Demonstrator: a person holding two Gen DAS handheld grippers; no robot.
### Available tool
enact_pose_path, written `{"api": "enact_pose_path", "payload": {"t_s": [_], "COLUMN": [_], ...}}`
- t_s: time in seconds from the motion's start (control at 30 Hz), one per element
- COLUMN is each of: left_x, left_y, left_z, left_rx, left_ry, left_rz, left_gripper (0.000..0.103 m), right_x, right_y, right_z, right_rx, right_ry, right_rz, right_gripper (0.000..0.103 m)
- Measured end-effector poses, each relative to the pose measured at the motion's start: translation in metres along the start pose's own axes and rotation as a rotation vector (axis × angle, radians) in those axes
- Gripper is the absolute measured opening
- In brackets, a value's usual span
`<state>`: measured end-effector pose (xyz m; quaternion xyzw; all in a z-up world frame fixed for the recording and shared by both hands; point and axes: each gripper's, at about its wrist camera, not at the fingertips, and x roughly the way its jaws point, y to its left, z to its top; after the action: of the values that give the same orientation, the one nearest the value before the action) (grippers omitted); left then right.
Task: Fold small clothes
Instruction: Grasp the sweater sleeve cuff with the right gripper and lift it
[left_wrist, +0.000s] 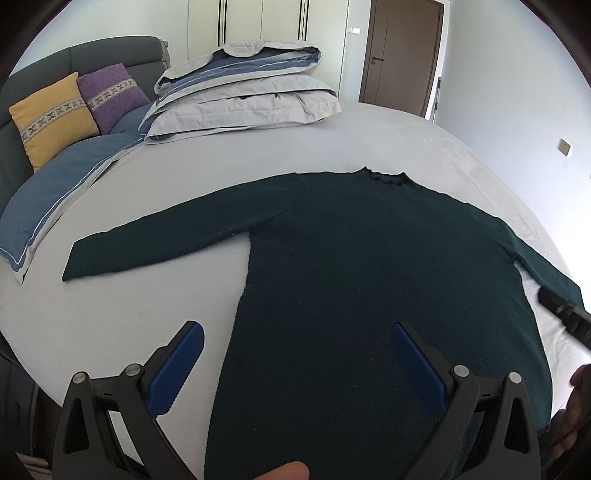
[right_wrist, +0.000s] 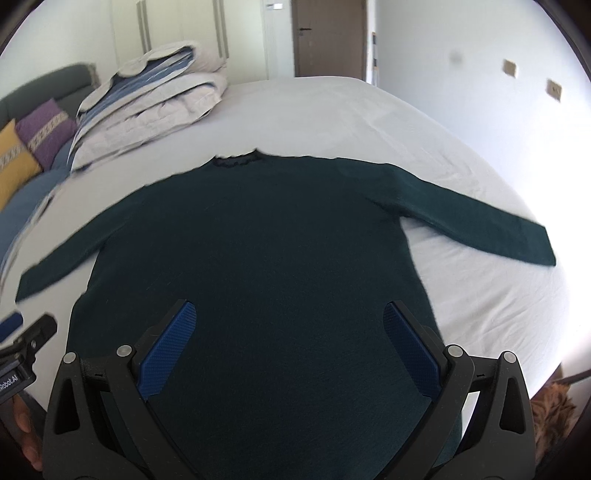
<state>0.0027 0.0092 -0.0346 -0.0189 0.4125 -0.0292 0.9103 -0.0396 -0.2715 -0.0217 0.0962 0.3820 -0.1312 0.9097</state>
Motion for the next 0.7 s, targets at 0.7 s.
{"api": "enact_pose_path", "payload": {"t_s": [0.7], "left_x": [0.077], "left_y": [-0.041], "left_z": [0.032], "left_rx": [-0.171], "left_ry": [0.231], "left_rz": [-0.326], "left_gripper": [0.103], "right_x": [0.069], "right_y": [-0.442], "right_z": [0.003], "right_rx": [1.007], "right_ry": [-0.218], "right_rz": [0.047], "right_gripper": [0.069]}}
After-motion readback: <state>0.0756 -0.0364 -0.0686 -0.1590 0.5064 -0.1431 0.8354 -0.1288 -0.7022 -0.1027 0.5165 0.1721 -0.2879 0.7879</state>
